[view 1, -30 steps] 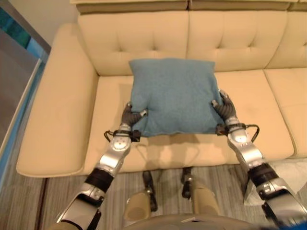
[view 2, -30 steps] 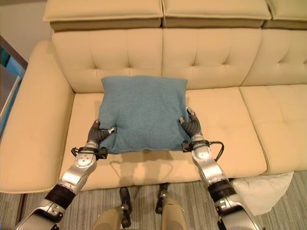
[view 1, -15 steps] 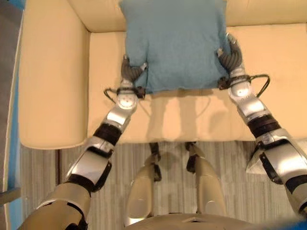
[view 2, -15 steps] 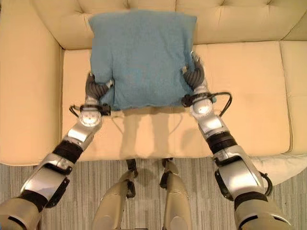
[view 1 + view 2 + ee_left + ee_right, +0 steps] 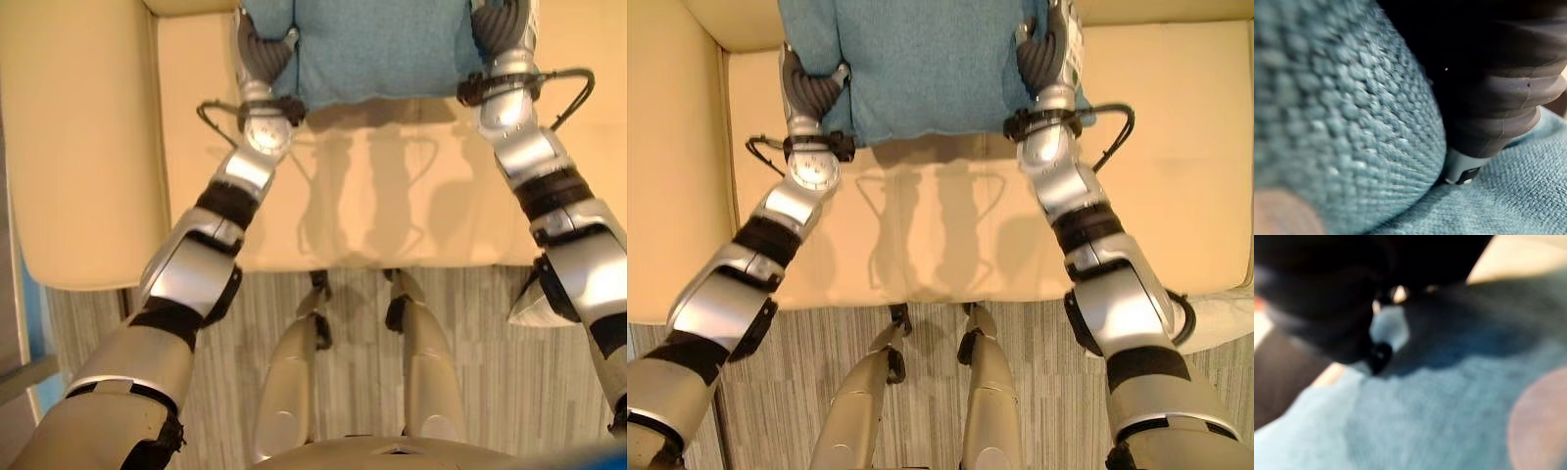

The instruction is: Pick up all the scattered cushions and arrange them neatly on the sofa.

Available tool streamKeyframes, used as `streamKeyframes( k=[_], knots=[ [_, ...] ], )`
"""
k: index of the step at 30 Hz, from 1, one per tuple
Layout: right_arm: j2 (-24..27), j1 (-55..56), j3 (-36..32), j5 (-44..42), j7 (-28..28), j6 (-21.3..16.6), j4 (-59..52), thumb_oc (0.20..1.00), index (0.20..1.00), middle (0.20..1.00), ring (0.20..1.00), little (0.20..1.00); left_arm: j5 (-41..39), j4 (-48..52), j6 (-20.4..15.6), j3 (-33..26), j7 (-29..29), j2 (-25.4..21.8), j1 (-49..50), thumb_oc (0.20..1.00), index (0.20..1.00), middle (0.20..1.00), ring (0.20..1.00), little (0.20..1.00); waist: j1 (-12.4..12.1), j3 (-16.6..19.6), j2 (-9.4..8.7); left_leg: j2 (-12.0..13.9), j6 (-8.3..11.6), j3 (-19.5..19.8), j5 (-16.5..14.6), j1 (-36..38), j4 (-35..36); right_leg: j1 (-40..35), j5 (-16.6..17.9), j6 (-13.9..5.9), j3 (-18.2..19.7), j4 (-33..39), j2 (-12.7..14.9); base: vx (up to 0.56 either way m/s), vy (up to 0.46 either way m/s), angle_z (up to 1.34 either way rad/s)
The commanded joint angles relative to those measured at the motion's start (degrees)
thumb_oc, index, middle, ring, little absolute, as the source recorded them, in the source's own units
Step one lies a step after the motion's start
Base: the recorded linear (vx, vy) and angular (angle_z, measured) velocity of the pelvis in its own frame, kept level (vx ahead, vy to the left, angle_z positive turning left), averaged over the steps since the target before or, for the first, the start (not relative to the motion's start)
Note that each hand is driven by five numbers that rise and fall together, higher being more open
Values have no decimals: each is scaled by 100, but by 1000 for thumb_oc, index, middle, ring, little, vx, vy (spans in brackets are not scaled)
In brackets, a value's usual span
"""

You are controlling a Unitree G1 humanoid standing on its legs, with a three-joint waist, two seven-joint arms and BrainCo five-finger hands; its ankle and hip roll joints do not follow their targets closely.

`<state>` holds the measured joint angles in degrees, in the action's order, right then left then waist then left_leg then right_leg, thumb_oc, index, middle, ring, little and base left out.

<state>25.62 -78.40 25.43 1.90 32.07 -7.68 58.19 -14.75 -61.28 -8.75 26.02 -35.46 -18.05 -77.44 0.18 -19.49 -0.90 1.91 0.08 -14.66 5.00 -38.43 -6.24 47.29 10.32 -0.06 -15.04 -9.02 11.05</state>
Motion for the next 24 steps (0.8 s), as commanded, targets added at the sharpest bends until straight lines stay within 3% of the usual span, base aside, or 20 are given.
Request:
streamKeyframes(
  k=[1, 2, 3, 4, 13, 14, 16, 18, 19, 20, 21, 24],
  knots=[
    [-864, -772, 523, -1053, -630, -3, 627, 200, 200, 200, 200, 200, -712, -242, -139, 279, 554, 348, -1075, 1000, 1000, 1000, 1000, 1000, -132, 522, 22, 190, 467, 611, 196, -415, 63, -256, 70, -1246, 488, 60, 429, -19, -11, 6],
    [-928, -939, 643, -1540, -911, 98, 1008, 523, 523, 523, 523, 523, -888, -375, -144, 332, 679, 401, -1308, 1000, 1000, 1000, 1000, 1000, -160, 479, 43, 179, 484, 659, 239, -517, 51, -157, 88, -1235, 523, 55, 419, -10, -13, 4],
    [-935, -1177, 894, -1667, -1152, 175, 1183, 1000, 1000, 1000, 1000, 1000, -1024, -447, -181, 471, 840, 370, -1509, 1000, 1000, 1000, 1000, 1000, -187, 461, 52, 179, 477, 701, 258, -607, 39, -65, 120, -1233, 545, 60, 424, -7, -15, 7],
    [-988, -1339, 1372, -1581, -1459, 210, 1206, 1000, 1000, 1000, 1000, 1000, -1030, -371, -252, 572, 934, 274, -1647, 1000, 1000, 1000, 1000, 1000, -226, 432, 52, 152, 463, 772, 282, -804, 8, 140, 158, -1222, 598, 63, 410, 3, -5, 9],
    [-505, -465, 1286, -1118, -1526, 79, -328, 1000, 1000, 1000, 1000, 1000, -870, 607, -339, 142, 959, -413, -403, 1000, 1000, 1000, 1000, 1000, -112, 549, 31, 134, 458, 728, 257, -960, 16, 370, 189, -1159, 779, 127, 368, 25, 21, -1],
    [162, 205, 952, -844, -1566, 4, -1182, 1000, 1000, 1000, 1000, 1000, -886, 1407, -441, -251, 1098, -730, 805, 1000, 1000, 1000, 1000, 1000, -97, 676, 10, 145, 466, 669, 199, -763, 69, 225, 122, -1137, 771, 123, 381, 79, -1, -13],
    [601, 701, 713, -716, -1617, -14, -1733, 1000, 1000, 1000, 1000, 1000, -863, 1956, -487, -517, 1190, -958, 1626, 1000, 1000, 1000, 1000, 1000, -91, 736, -5, 158, 473, 615, 136, -569, 72, 28, 67, -1114, 737, 130, 376, 55, -1, -19],
    [1314, 1918, 127, -388, -1778, -133, -2581, 1000, 1000, 1000, 1000, 1000, -549, 2605, -504, -1079, 1296, -1300, 3063, 1000, 1000, 1000, 1000, 1000, -62, 869, -31, 181, 527, 553, 113, -38, 236, -461, 21, -1125, 653, 221, 363, 4, -18, -10],
    [1608, 2694, -256, -238, -1830, -217, -2972, 1000, 1000, 1000, 1000, 1000, -213, 3010, -498, -1429, 1313, -1527, 3776, 1000, 1000, 1000, 1000, 1000, -36, 883, -30, 159, 534, 486, 319, 214, 430, -708, 139, -1086, 546, 326, 357, 0, 0, 0],
    [1603, 2726, -266, -233, -1833, -209, -2988, 1000, 1000, 1000, 1000, 1000, -208, 3027, -487, -1425, 1311, -1526, 3803, 1000, 1000, 1000, 1000, 1000, -50, 919, -19, 169, 584, 539, 202, 310, 476, -786, 21, -1145, 572, 330, 334, -44, -43, -1],
    [1729, 3446, -643, -169, -1895, -282, -3256, 1000, 1000, 1000, 1000, 1000, -215, 3376, -569, -1736, 1429, -1515, 4490, 1000, 1000, 1000, 1000, 1000, -44, 909, -17, 172, 595, 458, 431, 584, 685, -1061, 120, -1101, 446, 446, 313, 17, -50, -5],
    [1701, 4959, -1353, 5, -2058, -420, -3843, 1000, 1000, 1000, 1000, 1000, 300, 4165, -666, -2103, 1717, -1669, 5707, 1000, 1000, 1000, 1000, 1000, -61, 846, -9, 247, 703, 466, 552, 1305, 1029, -1766, -4, -1098, 252, 570, 234, -4, -90, 3]
  ],
)
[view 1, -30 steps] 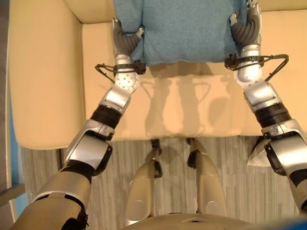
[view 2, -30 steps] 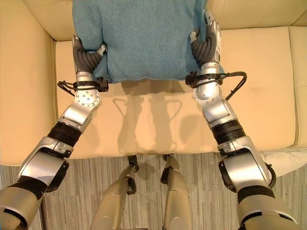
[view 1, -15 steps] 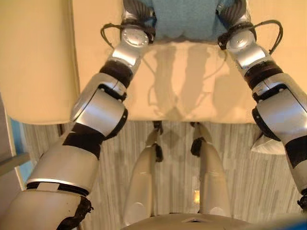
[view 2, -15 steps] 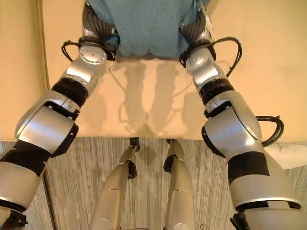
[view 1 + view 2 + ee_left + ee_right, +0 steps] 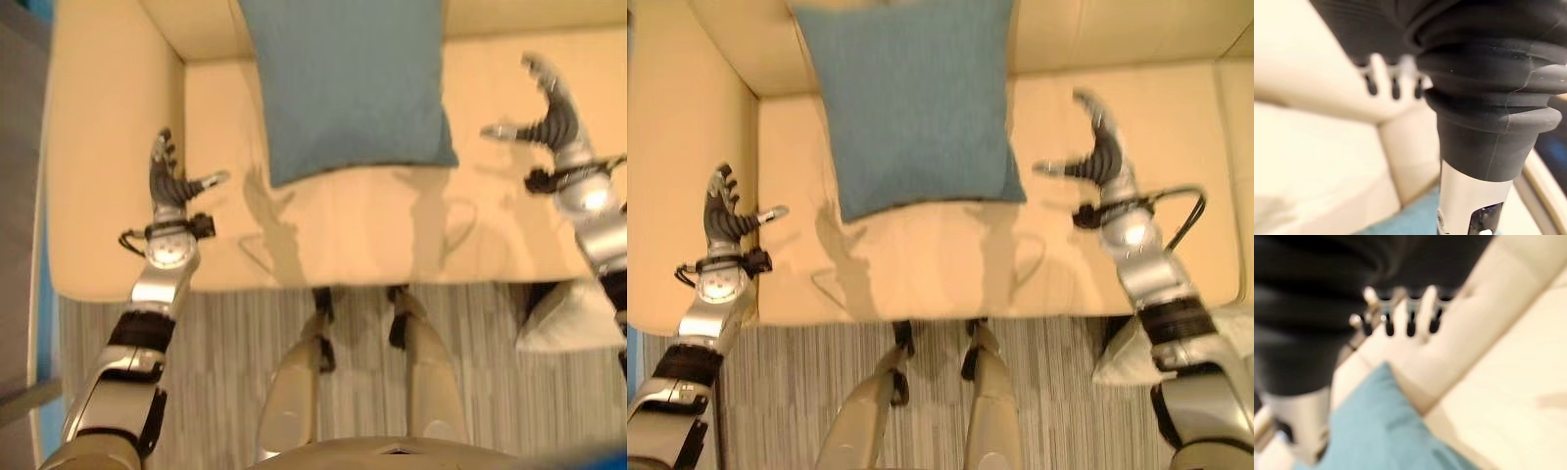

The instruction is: Pick up all the scattered cushions and arrange them neatly on the sofa.

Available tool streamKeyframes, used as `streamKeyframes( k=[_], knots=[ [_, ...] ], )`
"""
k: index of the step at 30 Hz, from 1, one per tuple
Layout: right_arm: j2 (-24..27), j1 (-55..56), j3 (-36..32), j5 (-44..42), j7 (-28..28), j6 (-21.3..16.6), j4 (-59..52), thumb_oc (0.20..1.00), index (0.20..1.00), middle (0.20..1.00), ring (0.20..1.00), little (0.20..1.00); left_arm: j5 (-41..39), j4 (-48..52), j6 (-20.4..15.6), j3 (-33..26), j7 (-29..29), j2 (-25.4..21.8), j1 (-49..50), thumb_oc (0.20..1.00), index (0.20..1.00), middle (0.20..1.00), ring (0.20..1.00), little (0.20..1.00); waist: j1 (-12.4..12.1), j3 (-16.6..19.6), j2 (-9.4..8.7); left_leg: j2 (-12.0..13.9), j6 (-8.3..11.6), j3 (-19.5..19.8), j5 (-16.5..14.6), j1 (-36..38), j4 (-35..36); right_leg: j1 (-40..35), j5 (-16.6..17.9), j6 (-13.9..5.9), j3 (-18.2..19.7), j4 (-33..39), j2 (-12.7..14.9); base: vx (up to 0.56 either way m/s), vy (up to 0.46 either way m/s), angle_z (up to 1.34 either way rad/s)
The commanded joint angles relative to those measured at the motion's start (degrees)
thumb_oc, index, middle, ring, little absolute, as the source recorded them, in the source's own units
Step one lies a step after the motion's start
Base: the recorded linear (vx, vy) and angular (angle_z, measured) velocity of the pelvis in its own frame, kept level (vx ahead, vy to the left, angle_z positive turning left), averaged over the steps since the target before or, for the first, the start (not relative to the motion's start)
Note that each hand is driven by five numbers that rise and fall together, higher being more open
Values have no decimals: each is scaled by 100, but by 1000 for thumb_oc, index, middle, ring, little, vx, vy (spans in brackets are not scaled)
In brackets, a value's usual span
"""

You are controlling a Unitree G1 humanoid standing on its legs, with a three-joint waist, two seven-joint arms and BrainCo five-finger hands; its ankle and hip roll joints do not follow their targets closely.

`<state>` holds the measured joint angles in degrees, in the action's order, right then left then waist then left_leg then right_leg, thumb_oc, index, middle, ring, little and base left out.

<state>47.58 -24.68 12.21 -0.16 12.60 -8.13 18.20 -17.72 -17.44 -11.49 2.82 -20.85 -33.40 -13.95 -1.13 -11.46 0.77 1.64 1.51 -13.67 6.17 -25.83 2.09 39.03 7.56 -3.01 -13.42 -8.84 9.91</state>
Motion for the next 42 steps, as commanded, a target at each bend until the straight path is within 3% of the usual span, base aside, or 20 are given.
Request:
streamKeyframes(
  k=[1, 6, 9, 11, 17, 18, 19, 22, 25, 28, 29, 31, 34, 35, 36, 38, 40, 41, 42],
  knots=[
    [-618, -110, -141, 136, -163, -446, 113, 1000, 1000, 1000, 1000, 1000, 625, -97, -448, 164, 300, -50, -371, 1000, 1000, 1000, 1000, 1000, 59, 24, -181, 285, 567, 381, 429, 214, 215, -1107, 242, -793, 39, 561, 340, 17, -97, 19],
    [-1101, 1241, -260, -24, -666, -546, 85, 1000, 1000, 1000, 1000, 1000, 323, -197, -463, 286, 1023, 383, 888, 1000, 1000, 1000, 1000, 1000, 101, -55, -220, 378, 605, 379, 399, 1087, 236, -2125, 16, -718, -132, 631, 169, -3, -100, 10],
    [-1451, 1801, 42, 176, -932, -474, 887, 1000, 1000, 1000, 1000, 1000, 527, -1318, -240, 522, 1445, 797, 1528, 1000, 1000, 1000, 1000, 1000, 170, 129, -255, 500, 592, 311, 309, 1656, 164, -2761, -113, -693, -158, 749, 15, -12, -123, -3],
    [-1749, 2039, 265, 467, -1036, -371, 1892, 1000, 1000, 1000, 1000, 1000, 663, -2993, 32, 535, 1702, 1363, 1639, 1000, 1000, 1000, 1000, 1000, 255, 314, -290, 613, 610, 198, 203, 2082, 45, -3238, -282, -628, -130, 825, -149, -8, -143, -17],
    [-2278, 2430, 200, 447, -1045, -247, 3424, 1000, 1000, 1000, 1000, 1000, 1467, -4738, 289, 462, 1879, 1726, 1551, 1000, 1000, 1000, 1000, 1000, 402, 571, -344, 747, 719, 130, 273, 2488, 43, -3856, -355, -508, -56, 1261, -434, 1, -113, 8],
    [-2327, 2435, 198, 445, -1064, -210, 3661, 1000, 1000, 1000, 1000, 1000, 1539, -4886, 287, 449, 1888, 1750, 1525, 1000, 1000, 1000, 1000, 1000, 391, 596, -365, 716, 700, 227, 233, 2488, -87, -3893, -344, -501, -27, 1289, -437, -49, -52, 29],
    [-2345, 2425, 194, 421, -1079, -173, 3758, 1000, 1000, 1000, 1000, 1000, 1577, -4917, 296, 464, 1909, 1783, 1492, 1000, 1000, 1000, 1000, 1000, 364, 575, -409, 585, 640, 481, -15, 2493, -460, -3896, -326, -485, 72, 1283, -413, -98, -19, 11],
    [-2392, 2461, 109, 357, -1111, -108, 4121, 1000, 1000, 1000, 1000, 1000, 1537, -5082, 310, 425, 1931, 1909, 1474, 1000, 1000, 1000, 1000, 1000, 368, 605, -486, 34, 498, 966, -616, 2627, -1121, -3755, -201, -488, 303, 1166, -337, -113, 44, -50],
    [-2478, 2479, 24, 335, -1162, 18, 4472, 1000, 1000, 1000, 1000, 1000, 1520, -4999, 316, 528, 1946, 1960, 1451, 1000, 1000, 1000, 1000, 1000, 495, 660, -409, -140, 292, 958, -934, 2877, -728, -3498, -113, -586, 529, 926, -314, -118, 151, -58],
    [-2551, 2395, -14, 335, -1121, 65, 4724, 1000, 1000, 1000, 1000, 1000, 1493, -5010, 314, 581, 1921, 1993, 1342, 1000, 1000, 1000, 1000, 1000, 501, 622, -408, -306, 180, 983, -1008, 2873, -553, -3265, 79, -703, 642, 820, -203, -139, 146, -57],
    [-2618, 2336, -73, 261, -1131, 105, 4839, 1000, 1000, 1000, 1000, 1000, 1553, -5008, 320, 648, 1913, 1969, 1245, 1000, 1000, 1000, 1000, 1000, 496, 563, -421, -428, 83, 859, -964, 2965, -289, -3063, 385, -891, 666, 804, -75, -249, 255, -57],
    [-2693, 2287, -17, 353, -1126, 131, 4898, 1000, 1000, 1000, 1000, 1000, 1577, -4973, 305, 645, 1900, 1965, 1224, 1000, 1000, 1000, 1000, 1000, 437, 535, -426, -492, 27, 703, -931, 3002, -92, -2897, 654, -1044, 532, 906, 144, -221, 206, -71],
    [-2751, 2288, -29, 339, -1130, 154, 4913, 1000, 1000, 1000, 1000, 1000, 1581, -4983, 307, 610, 1894, 1952, 1229, 1000, 1000, 1000, 1000, 1000, 405, 510, -407, -479, -3, 623, -892, 3038, 11, -2755, 741, -1088, 434, 926, 263, -108, 63, -63],
    [-2793, 2274, -3, 338, -1134, 164, 4924, 1000, 1000, 1000, 1000, 1000, 1583, -4995, 317, 607, 1884, 1922, 1198, 1000, 1000, 1000, 1000, 1000, 383, 466, -387, -435, -36, 573, -852, 3026, 6, -2681, 585, -1060, 262, 689, 248, -249, 114, -62],
    [-2823, 2293, 64, 355, -1132, 161, 4911, 1000, 1000, 1000, 1000, 1000, 1598, -4989, 333, 648, 1901, 1901, 1188, 1000, 1000, 1000, 1000, 1000, 336, 432, -328, -371, -74, 408, -722, 3006, 52, -2818, 169, -887, -86, 162, 155, -271, 124, -67],
    [-2880, 2320, 94, 347, -1161, 140, 4949, 1000, 1000, 1000, 1000, 1000, 1591, -5002, 359, 673, 1941, 1898, 1232, 1000, 1000, 1000, 1000, 1000, 245, 498, -321, -314, -141, 162, -586, 2954, 114, -3140, -317, -710, -380, -491, -119, -256, 76, -99],
    [-2891, 2313, 101, 372, -1164, 141, 5009, 1000, 1000, 1000, 1000, 1000, 1559, -5028, 365, 649, 1957, 1907, 1247, 1000, 1000, 1000, 1000, 1000, 193, 526, -325, -295, -150, 77, -567, 2954, 119, -3315, -440, -699, -528, -546, -126, -147, -23, -95],
    [-2926, 2272, 136, 409, -1153, 143, 5022, 1000, 1000, 1000, 1000, 1000, 1541, -5080, 388, 614, 1963, 1910, 1264, 1000, 1000, 1000, 1000, 1000, 40, 616, -330, -215, -150, -171, -525, 2869, 89, -3607, -625, -661, -904, -619, -71, -75, -84, -83],
    [-2956, 2273, 161, 426, -1155, 151, 5056, 1000, 1000, 1000, 1000, 1000, 1535, -5095, 396, 592, 1972, 1917, 1283, 1000, 1000, 1000, 1000, 1000, -46, 684, -372, -211, -99, -248, -604, 2894, 85, -3847, -707, -773, -1036, -505, -1, -124, -162, -107]
  ],
)
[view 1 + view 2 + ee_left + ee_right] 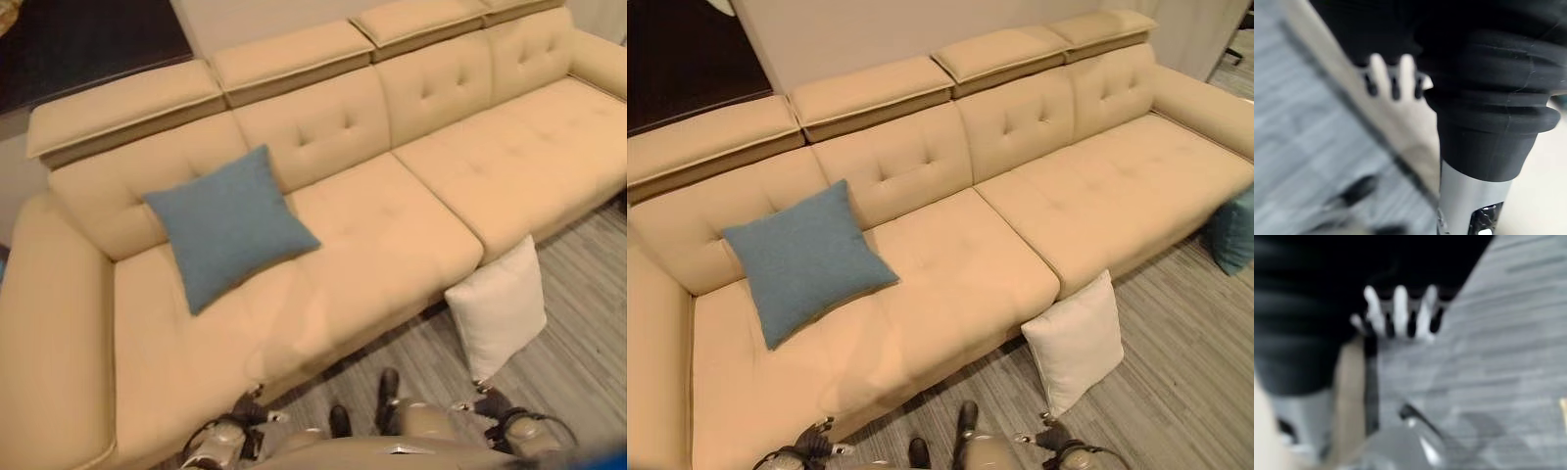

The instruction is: Pick up all the scattered cushions and arrange them neatly on the sofa.

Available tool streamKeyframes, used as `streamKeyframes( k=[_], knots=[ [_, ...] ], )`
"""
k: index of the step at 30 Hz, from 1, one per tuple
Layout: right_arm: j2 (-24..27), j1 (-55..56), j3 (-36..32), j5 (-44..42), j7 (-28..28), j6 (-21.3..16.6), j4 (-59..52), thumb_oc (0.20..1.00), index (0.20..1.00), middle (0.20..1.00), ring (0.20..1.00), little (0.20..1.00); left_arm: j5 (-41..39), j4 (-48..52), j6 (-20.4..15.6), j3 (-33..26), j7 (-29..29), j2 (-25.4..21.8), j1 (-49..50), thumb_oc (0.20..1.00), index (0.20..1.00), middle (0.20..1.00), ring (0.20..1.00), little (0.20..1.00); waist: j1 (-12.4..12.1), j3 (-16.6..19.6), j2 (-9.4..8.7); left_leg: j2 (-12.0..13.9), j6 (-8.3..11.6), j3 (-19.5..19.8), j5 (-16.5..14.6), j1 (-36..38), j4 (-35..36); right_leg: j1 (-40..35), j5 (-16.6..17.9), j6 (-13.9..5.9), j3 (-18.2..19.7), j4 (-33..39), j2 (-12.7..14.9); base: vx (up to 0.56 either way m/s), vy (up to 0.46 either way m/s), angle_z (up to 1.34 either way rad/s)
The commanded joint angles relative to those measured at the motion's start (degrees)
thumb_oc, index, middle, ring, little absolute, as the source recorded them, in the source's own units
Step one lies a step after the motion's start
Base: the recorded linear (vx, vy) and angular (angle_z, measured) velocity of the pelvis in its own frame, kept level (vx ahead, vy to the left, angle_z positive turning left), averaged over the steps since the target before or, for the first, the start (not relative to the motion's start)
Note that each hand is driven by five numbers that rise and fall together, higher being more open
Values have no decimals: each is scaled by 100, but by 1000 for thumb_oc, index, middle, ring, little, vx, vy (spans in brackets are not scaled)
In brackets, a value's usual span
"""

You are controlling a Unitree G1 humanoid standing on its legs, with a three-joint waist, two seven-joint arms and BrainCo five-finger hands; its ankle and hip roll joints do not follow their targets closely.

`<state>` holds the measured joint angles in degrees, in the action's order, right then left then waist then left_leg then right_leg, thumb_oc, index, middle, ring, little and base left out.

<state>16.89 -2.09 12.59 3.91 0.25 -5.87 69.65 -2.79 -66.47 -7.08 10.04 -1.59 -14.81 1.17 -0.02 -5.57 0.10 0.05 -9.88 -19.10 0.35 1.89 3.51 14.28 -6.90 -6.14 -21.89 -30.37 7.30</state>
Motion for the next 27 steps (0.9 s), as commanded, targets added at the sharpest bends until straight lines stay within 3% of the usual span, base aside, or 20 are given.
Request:
streamKeyframes(
  k=[1, 4, 6, 9, 10, 11, 12, 13, 15, 17, 20, 24, 25, 27],
  knots=[
    [88, -38, 194, 24, 97, -89, -118, 1000, 1000, 1000, 1000, 1000, 28, -205, -52, -171, 23, 47, -215, 1000, 1000, 1000, 1000, 1000, -201, 130, -376, -2, 1126, 181, 62, 67, -52, -1595, 609, -433, -192, 2159, 128, -109, -168, -120],
    [27, -85, 268, -13, 102, -95, -161, 1000, 1000, 1000, 1000, 1000, 45, -237, -62, -176, 9, 56, -268, 1000, 1000, 1000, 1000, 1000, -222, 170, -471, 86, 1190, 5, 216, -137, -133, -1613, 728, -365, -49, 2665, -16, -113, -169, -93],
    [71, -66, 293, -108, 170, -145, -201, 1000, 1000, 1000, 1000, 1000, 60, -251, -64, -103, -4, 103, -407, 1000, 1000, 1000, 1000, 1000, -95, 91, -567, 318, 1418, -95, 387, -430, -511, -1740, 775, -245, 124, 3159, -219, -131, -248, -13],
    [112, -18, 265, -152, 193, -149, -216, 1000, 1000, 1000, 1000, 1000, 116, -253, -67, -21, 1, 130, -457, 1000, 1000, 1000, 1000, 1000, -12, 55, -606, 427, 1520, -144, 472, -536, -691, -1773, 831, -200, 206, 3298, -258, -147, -133, -3],
    [149, -21, 295, -170, 203, -154, -210, 1000, 1000, 1000, 1000, 1000, 123, -191, -99, 66, -33, 162, -483, 1000, 1000, 1000, 1000, 1000, -88, -3, -602, 311, 1492, 555, 402, -633, -1033, -1703, 861, -134, 497, 3313, -283, -111, -5, -12],
    [166, -9, 314, -167, 194, -157, -206, 1000, 1000, 1000, 1000, 1000, 106, -170, -100, 108, -34, 202, -473, 1000, 1000, 1000, 1000, 1000, -143, -46, -581, 183, 1476, 1009, 315, -608, -1116, -1679, 901, -148, 624, 3294, -280, -113, -4, -38],
    [166, -10, 313, -167, 194, -157, -206, 1000, 1000, 1000, 1000, 1000, 106, -170, -100, 108, -34, 202, -474, 1000, 1000, 1000, 1000, 1000, -138, -35, -583, 179, 1474, 1013, 325, -621, -1110, -1665, 904, -148, 620, 3293, -278, -100, 31, -111],
    [194, 82, 286, -163, 154, -142, -96, 1000, 1000, 1000, 1000, 1000, 78, -201, -89, 164, -41, 289, -398, 1000, 1000, 1000, 1000, 1000, -203, -67, -565, -9, 1424, 1540, 8, -420, -1174, -1569, 984, -180, 1019, 3216, -261, -110, 66, -134],
    [204, 152, 259, -166, 160, -129, -50, 1000, 1000, 1000, 1000, 1000, 87, -197, -85, 235, -38, 347, -394, 1000, 1000, 1000, 1000, 1000, -148, -54, -498, -141, 1299, 1725, -165, -329, -880, -1359, 1073, -251, 1241, 3108, -219, -105, 118, -147],
    [208, 169, 232, -178, 169, -123, -32, 1000, 1000, 1000, 1000, 1000, 111, -217, -86, 273, -42, 367, -417, 1000, 1000, 1000, 1000, 1000, -111, -44, -486, -150, 1258, 1671, -200, -248, -714, -1318, 1112, -266, 1307, 3096, -201, -48, 95, -84],
    [140, 108, 217, -191, 180, -81, 21, 1000, 1000, 1000, 1000, 1000, 233, -195, -119, 374, -78, 368, -514, 1000, 1000, 1000, 1000, 1000, -77, -59, -453, -241, 1173, 1534, -121, -87, -189, -900, 1523, -579, 1508, 3095, -11, -193, 187, -47],
    [18, 21, 235, -199, 183, -53, 61, 1000, 1000, 1000, 1000, 1000, 179, -147, -132, 312, -122, 265, -570, 1000, 1000, 1000, 1000, 1000, -212, -81, -461, -206, 1123, 1335, -25, 7, 98, -657, 1694, -647, 1192, 3003, 143, -122, 67, -124],
    [-30, -9, 255, -183, 223, -52, 66, 1000, 1000, 1000, 1000, 1000, 219, -158, -115, 273, -116, 183, -624, 1000, 1000, 1000, 1000, 1000, -436, -113, -402, -62, 1118, 1086, 38, -8, 139, -733, 1497, -591, 70, 2699, 443, -200, 91, -119],
    [-53, -17, 263, -192, 190, -76, 56, 1000, 1000, 1000, 1000, 1000, 208, -158, -103, 244, -100, 139, -610, 1000, 1000, 1000, 1000, 1000, -383, -124, -400, -60, 1084, 1071, 113, 2, 149, -807, 1252, -479, 178, 2339, 257, -139, 62, -114]
  ],
)
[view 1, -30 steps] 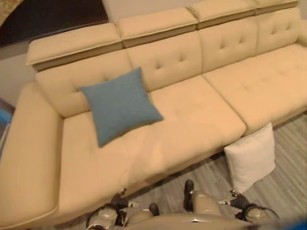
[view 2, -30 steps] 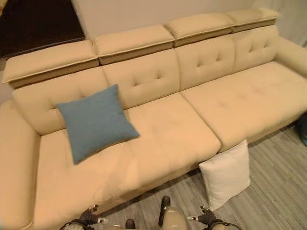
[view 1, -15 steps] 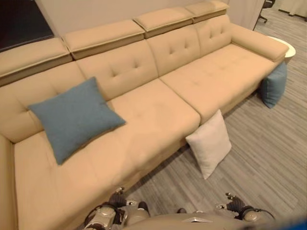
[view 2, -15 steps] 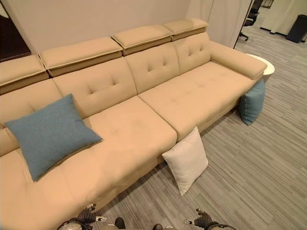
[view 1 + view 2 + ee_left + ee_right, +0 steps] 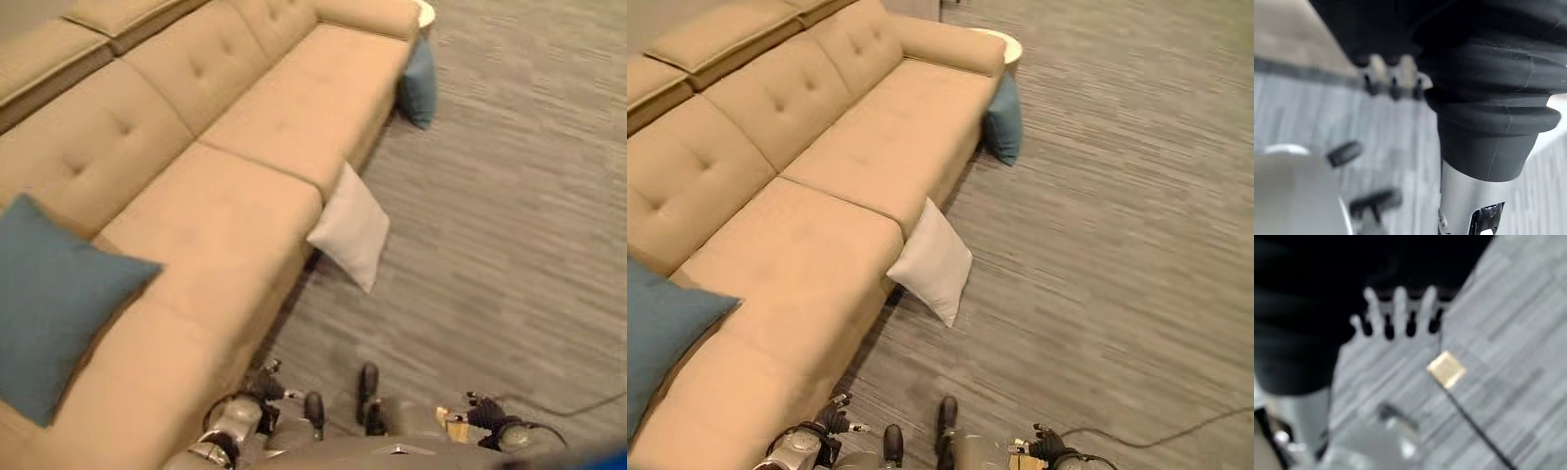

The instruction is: Pick up all the scattered cushions and arrange them neatly on the sofa.

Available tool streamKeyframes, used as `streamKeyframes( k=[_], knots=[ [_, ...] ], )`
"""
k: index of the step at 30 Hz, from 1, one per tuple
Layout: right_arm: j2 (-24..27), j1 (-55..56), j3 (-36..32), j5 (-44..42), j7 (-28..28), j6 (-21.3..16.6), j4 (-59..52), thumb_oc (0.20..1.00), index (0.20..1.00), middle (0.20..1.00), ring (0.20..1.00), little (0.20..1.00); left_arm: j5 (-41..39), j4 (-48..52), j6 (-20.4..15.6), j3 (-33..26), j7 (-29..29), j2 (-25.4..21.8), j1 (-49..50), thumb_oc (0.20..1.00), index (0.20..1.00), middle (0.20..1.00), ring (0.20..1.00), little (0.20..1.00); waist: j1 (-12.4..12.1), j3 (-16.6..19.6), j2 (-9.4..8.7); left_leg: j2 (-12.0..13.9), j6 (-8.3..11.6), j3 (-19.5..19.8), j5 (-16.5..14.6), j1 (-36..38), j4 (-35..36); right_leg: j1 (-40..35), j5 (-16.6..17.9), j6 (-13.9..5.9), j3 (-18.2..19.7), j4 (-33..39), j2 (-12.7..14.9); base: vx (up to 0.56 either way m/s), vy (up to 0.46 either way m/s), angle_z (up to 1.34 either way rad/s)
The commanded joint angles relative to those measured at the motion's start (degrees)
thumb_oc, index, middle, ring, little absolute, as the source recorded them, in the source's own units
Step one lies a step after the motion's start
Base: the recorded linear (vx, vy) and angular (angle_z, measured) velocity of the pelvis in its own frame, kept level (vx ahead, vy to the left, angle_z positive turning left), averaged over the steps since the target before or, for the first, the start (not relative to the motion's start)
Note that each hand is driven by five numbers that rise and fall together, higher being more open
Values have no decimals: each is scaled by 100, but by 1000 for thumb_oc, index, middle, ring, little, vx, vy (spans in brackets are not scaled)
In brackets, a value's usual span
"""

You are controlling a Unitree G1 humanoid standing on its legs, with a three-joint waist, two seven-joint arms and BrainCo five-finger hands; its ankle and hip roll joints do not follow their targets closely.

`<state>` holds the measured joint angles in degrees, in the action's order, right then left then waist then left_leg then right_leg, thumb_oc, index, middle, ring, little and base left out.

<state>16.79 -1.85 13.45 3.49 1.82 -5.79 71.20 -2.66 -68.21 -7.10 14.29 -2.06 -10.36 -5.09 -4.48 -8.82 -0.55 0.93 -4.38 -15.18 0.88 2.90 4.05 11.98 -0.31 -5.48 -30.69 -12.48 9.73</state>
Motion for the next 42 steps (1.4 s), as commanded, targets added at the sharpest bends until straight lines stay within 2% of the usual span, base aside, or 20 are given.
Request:
streamKeyframes(
  k=[1, 2, 5, 7, 9, 16, 18, 20, 22, 25, 28, 31, 32, 34, 36, 37, 38, 40, 41, 42],
  knots=[
    [-52, -44, 151, -187, 16, -93, -97, 1000, 1000, 1000, 1000, 1000, 164, -9, -102, -203, -47, -317, 17, 1000, 1000, 1000, 1000, 1000, 76, 210, -344, -150, 513, 631, 73, -80, 95, -667, 473, -519, 1126, 380, -100, -75, 21, -54],
    [-53, -45, 150, -187, 16, -92, -96, 1000, 1000, 1000, 1000, 1000, 164, -9, -102, -203, -47, -318, 15, 1000, 1000, 1000, 1000, 1000, 76, 220, -347, -152, 513, 630, 80, -95, 95, -655, 482, -517, 1127, 386, -100, -94, -6, -12],
    [-67, -85, 138, -175, 43, -104, -52, 1000, 1000, 1000, 1000, 1000, 198, -113, -59, -209, -18, -299, 19, 1000, 1000, 1000, 1000, 1000, -71, 312, -386, -99, 516, 345, 125, -133, 71, -1034, 128, -431, 698, 305, -251, -96, -50, -11],
    [-89, -126, 182, -174, 38, -92, -30, 1000, 1000, 1000, 1000, 1000, 201, -136, -57, -250, -12, -292, 46, 1000, 1000, 1000, 1000, 1000, -194, 372, -466, -73, 624, 189, 116, -128, 67, -1245, 91, -510, 426, 767, -252, -27, -138, -26],
    [-92, -130, 209, -204, 44, -96, 3, 1000, 1000, 1000, 1000, 1000, 181, -178, -65, -284, -19, -218, 65, 1000, 1000, 1000, 1000, 1000, -153, 435, -475, -46, 640, 97, 204, -205, 95, -1282, 219, -413, 616, 1174, -379, -46, -188, -25],
    [-18, -23, 123, -324, 71, -117, 14, 1000, 1000, 1000, 1000, 1000, 246, -216, -64, -160, -5, -138, 17, 1000, 1000, 1000, 1000, 1000, 108, 393, -428, 85, 765, 134, 309, -238, 57, -1379, 216, -305, 715, 1445, -534, 6, -142, -5],
    [1, 3, 133, -316, 84, -134, 36, 1000, 1000, 1000, 1000, 1000, 177, -128, -75, -127, -11, -152, -33, 1000, 1000, 1000, 1000, 1000, 172, 280, -480, 175, 837, 117, 185, -449, -497, -1401, 221, -255, 699, 1472, -509, -44, -162, 8],
    [38, 17, 103, -395, 96, -158, 19, 1000, 1000, 1000, 1000, 1000, 122, -106, -82, -99, -23, -132, -69, 1000, 1000, 1000, 1000, 1000, 182, 184, -523, 226, 896, 146, 92, -664, -974, -1440, 204, -197, 686, 1530, -505, -30, -112, 11],
    [59, 21, 88, -409, 109, -152, 26, 1000, 1000, 1000, 1000, 1000, 89, -107, -78, -92, -23, -118, -75, 1000, 1000, 1000, 1000, 1000, 180, 165, -545, 248, 909, 173, 54, -746, -1106, -1478, 174, -171, 681, 1552, -514, 72, -58, 8],
    [80, -6, 105, -434, 156, -157, 14, 1000, 1000, 1000, 1000, 1000, 107, -130, -83, -7, -51, -93, -70, 1000, 1000, 1000, 1000, 1000, 155, 139, -549, 257, 892, 226, 336, -1136, -746, -1563, 148, -193, 746, 1625, -584, 149, -20, 18],
    [28, -20, 152, -431, 129, -157, 47, 1000, 1000, 1000, 1000, 1000, 70, -202, -70, -82, -56, -131, -43, 1000, 1000, 1000, 1000, 1000, 75, 173, -590, 224, 858, 256, 308, -1110, -754, -1632, 0, -181, 879, 1541, -642, 203, 29, 8],
    [-94, -73, 188, -393, 121, -148, 21, 1000, 1000, 1000, 1000, 1000, 80, -211, -57, -114, -45, -170, 30, 1000, 1000, 1000, 1000, 1000, -44, 226, -618, 111, 696, 273, 101, -977, -790, -1571, -168, -236, 980, 870, -529, 256, 122, -55],
    [-125, -134, 221, -367, 119, -148, -14, 1000, 1000, 1000, 1000, 1000, 51, -180, -64, -127, -63, -203, 15, 1000, 1000, 1000, 1000, 1000, -80, 192, -613, 82, 624, 275, 13, -932, -817, -1392, -101, -308, 986, 445, -428, 198, 152, -61],
    [-171, -245, 301, -326, 94, -171, -125, 1000, 1000, 1000, 1000, 1000, -33, -72, -85, -126, -81, -249, 10, 1000, 1000, 1000, 1000, 1000, -136, 158, -611, -3, 458, 202, -144, -739, -801, -1034, 212, -613, 994, -356, -211, 220, 174, -75],
    [-171, -324, 355, -300, 87, -179, -209, 1000, 1000, 1000, 1000, 1000, -108, -13, -95, -124, -110, -286, -24, 1000, 1000, 1000, 1000, 1000, -103, 73, -550, -25, 370, 230, -208, -525, -742, -671, 441, -731, 1036, -967, -126, 226, 147, -46],
    [-183, -354, 363, -303, 91, -171, -228, 1000, 1000, 1000, 1000, 1000, -105, 21, -98, -106, -116, -301, -41, 1000, 1000, 1000, 1000, 1000, -100, 67, -503, -20, 340, 242, -257, -460, -726, -542, 526, -729, 985, -1161, -90, 293, 130, -23],
    [-210, -390, 375, -308, 94, -164, -259, 1000, 1000, 1000, 1000, 1000, -89, 7, -95, -107, -119, -312, -51, 1000, 1000, 1000, 1000, 1000, -127, 57, -497, -75, 326, 274, -411, -297, -689, -522, 518, -781, 860, -1284, 98, 294, 83, -20],
    [-206, -383, 415, -300, 91, -182, -332, 1000, 1000, 1000, 1000, 1000, -95, 23, -104, -115, -128, -353, -65, 1000, 1000, 1000, 1000, 1000, -150, 54, -487, -102, 333, 291, -468, -137, -599, -500, 446, -683, 680, -957, 292, 259, -16, -11],
    [-193, -396, 435, -311, 98, -195, -399, 1000, 1000, 1000, 1000, 1000, -98, 76, -116, -104, -147, -375, -77, 1000, 1000, 1000, 1000, 1000, -136, 41, -476, -84, 339, 290, -416, -122, -555, -439, 461, -538, 614, -592, 291, 235, -111, -13],
    [-178, -425, 452, -324, 88, -202, -431, 1000, 1000, 1000, 1000, 1000, -78, 81, -123, -93, -134, -366, -91, 1000, 1000, 1000, 1000, 1000, -119, 42, -480, -104, 372, 351, -466, -66, -528, -375, 455, -496, 699, -116, 279, 144, -96, -11]
  ],
)
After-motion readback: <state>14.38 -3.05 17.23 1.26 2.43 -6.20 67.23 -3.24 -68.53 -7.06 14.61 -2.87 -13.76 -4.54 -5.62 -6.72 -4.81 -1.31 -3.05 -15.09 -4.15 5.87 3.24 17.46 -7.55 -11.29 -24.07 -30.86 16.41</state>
